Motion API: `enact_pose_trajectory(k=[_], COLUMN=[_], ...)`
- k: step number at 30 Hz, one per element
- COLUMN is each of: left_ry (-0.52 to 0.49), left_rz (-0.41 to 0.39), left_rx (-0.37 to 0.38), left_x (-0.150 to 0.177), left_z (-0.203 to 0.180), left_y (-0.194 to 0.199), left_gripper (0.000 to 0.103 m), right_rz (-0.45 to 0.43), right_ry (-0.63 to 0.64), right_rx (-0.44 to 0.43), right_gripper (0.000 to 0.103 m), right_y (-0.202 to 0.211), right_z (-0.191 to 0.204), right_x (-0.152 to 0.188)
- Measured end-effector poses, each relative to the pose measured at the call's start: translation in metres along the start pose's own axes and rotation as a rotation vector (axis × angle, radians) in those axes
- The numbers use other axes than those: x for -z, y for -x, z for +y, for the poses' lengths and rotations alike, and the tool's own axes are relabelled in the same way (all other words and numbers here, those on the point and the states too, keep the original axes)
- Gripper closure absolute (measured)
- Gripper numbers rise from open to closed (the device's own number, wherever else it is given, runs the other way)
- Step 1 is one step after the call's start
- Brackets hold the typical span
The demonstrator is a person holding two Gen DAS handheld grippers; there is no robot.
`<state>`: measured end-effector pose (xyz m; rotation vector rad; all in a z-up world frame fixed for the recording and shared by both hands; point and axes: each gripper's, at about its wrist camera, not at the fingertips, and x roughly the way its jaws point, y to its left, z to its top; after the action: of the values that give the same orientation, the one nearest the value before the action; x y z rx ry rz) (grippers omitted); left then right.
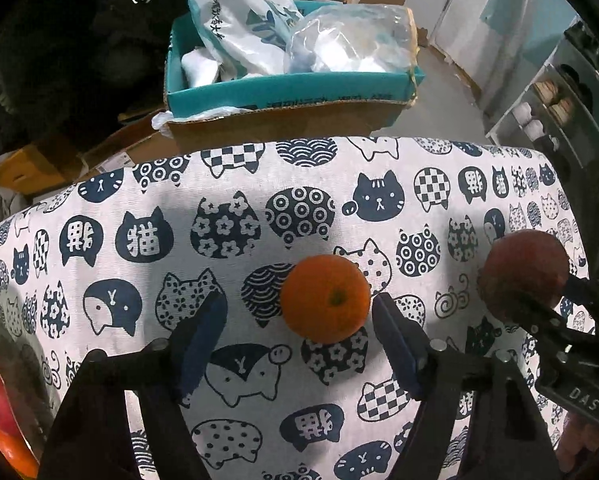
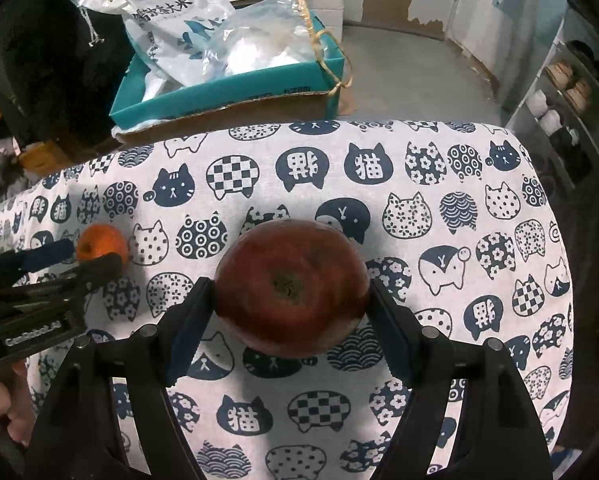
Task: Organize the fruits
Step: 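Grasp the mandarin with the left tool while the right tool lifts the apple, then carry the mandarin and the apple over the green bowl with both tools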
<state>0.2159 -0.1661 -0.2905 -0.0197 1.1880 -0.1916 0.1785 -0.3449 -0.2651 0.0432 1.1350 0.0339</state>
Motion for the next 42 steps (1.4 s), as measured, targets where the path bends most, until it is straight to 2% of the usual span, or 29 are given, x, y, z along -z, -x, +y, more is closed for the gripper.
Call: enact_pose_trajectory(k=[2, 5, 6, 7, 9, 20, 42], left_ry=[0.002, 0.003, -0.001, -0.008, -0.027, -0.005, -0.055], left_rz=[0.002, 0.007, 0.004, 0.000, -0.010, -0.080, -0.293], left_rx=[0.007, 0.055, 0.065, 0.065, 0.033, 0.028, 0.017], left_x=[0.000, 0.001, 0.001, 0.000, 0.001, 0.003, 0.028], left_z=[0.000, -0.001, -0.003, -0.005, -0.009, 0.003, 0.010], left_y=[-0.001, -0.002, -0.002, 0.000, 0.003, 0.041, 0.171], left_gripper=[0.032, 0.047, 0.056, 0.058, 0.058, 0.059, 0.059], right_rz=[-0.002, -0.004, -0.005, -0.006, -0.008, -0.065, -0.226], right_ry=[0.000, -0.002, -0.001, -0.002, -0.002, -0.002, 0.090], right_rx=[-0.002, -0.004, -0.003, -0.003, -0.004, -0.009, -0.030], right_gripper=[0.027, 0.027, 0.027, 0.027, 0.027, 0.027, 0.027], right_y=[0.001, 0.002, 0.003, 0.004, 0.005, 0.035, 0.137], right_z=[0.000, 0.001, 0.001, 0.001, 0.001, 0.009, 0.046], right_x=[0.001, 0.001, 0.001, 0.001, 0.001, -0.002, 0.002])
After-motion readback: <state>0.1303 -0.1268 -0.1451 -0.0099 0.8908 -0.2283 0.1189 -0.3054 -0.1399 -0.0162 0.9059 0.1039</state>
